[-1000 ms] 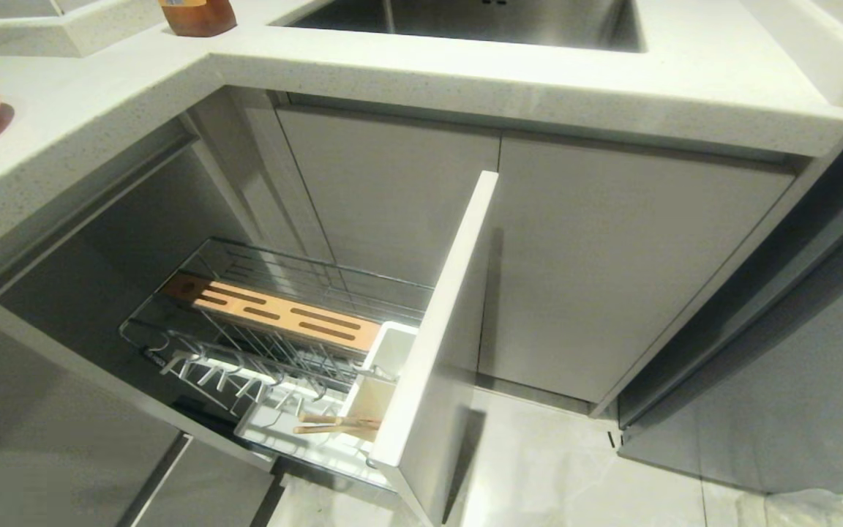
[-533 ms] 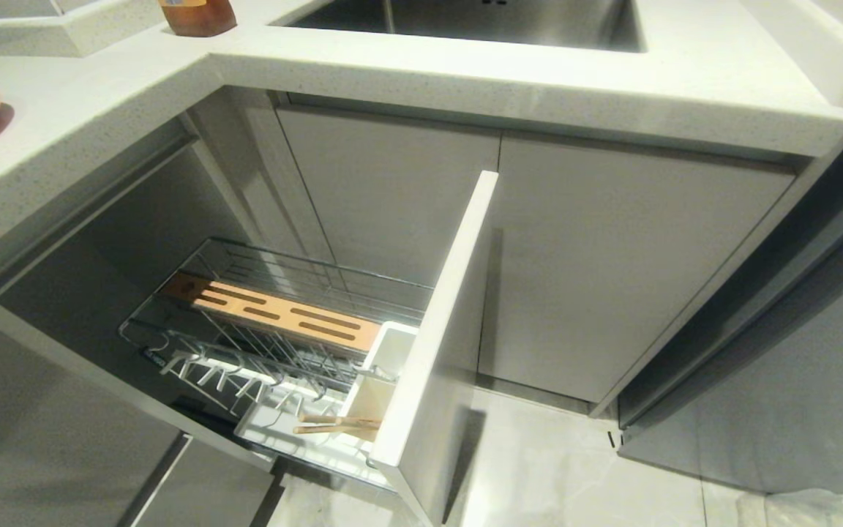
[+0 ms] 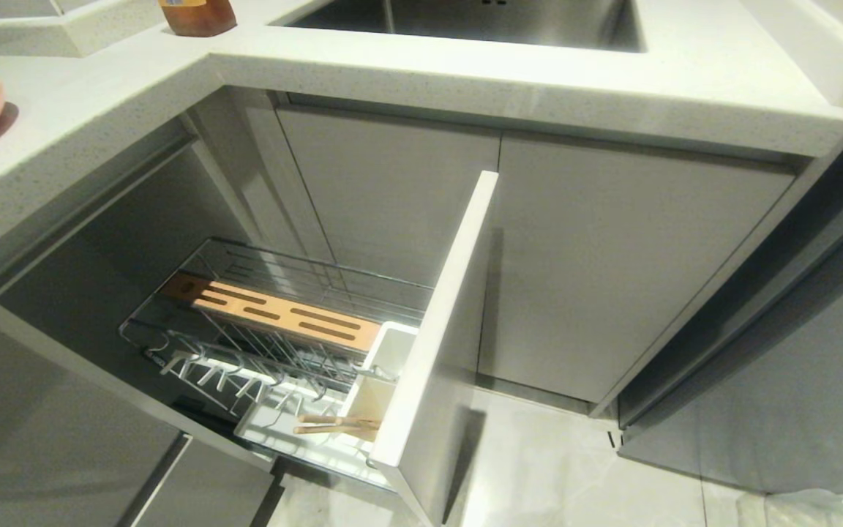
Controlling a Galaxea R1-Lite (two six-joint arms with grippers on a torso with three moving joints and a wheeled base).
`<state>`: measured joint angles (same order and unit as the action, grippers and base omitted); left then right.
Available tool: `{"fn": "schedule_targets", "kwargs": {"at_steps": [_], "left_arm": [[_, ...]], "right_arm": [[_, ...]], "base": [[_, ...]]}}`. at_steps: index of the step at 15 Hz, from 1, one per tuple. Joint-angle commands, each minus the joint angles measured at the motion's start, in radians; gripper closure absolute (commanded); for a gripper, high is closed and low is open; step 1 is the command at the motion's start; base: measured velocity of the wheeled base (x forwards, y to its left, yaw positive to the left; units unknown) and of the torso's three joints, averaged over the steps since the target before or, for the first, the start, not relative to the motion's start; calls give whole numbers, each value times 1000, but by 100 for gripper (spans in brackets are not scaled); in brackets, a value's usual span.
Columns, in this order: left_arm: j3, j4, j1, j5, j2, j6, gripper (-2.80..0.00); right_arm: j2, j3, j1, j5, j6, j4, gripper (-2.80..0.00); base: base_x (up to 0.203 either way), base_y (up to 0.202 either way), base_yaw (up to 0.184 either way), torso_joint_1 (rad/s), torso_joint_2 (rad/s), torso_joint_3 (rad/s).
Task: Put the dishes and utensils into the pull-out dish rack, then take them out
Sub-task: Pick up the spoon and place it in the cupboard
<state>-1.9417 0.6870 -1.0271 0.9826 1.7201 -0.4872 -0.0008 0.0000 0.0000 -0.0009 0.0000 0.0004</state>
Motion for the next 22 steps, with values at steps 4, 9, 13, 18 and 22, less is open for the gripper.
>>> {"fn": "schedule_targets", "kwargs": {"at_steps": [4, 9, 13, 18, 22], "left_arm": [[0, 3, 9, -4, 9, -8, -280], [0, 3, 10, -4, 9, -8, -280], [-2, 3, 10, -6, 9, -10, 0], [-2, 3, 13, -7, 4, -8, 0], [-2, 4, 13, -7, -9, -7, 0]], "right_arm": [[1, 0, 0, 1, 0, 1, 0], [1, 0, 0, 0, 0, 0, 0], [1, 0, 0, 0, 0, 0, 0], [1, 0, 0, 1, 0, 1, 0], [1, 0, 0, -1, 0, 1, 0]], "base": [[0, 0, 0, 0, 0, 0], [0, 0, 0, 0, 0, 0], [0, 0, 0, 0, 0, 0], [0, 0, 0, 0, 0, 0], [0, 0, 0, 0, 0, 0]]}}
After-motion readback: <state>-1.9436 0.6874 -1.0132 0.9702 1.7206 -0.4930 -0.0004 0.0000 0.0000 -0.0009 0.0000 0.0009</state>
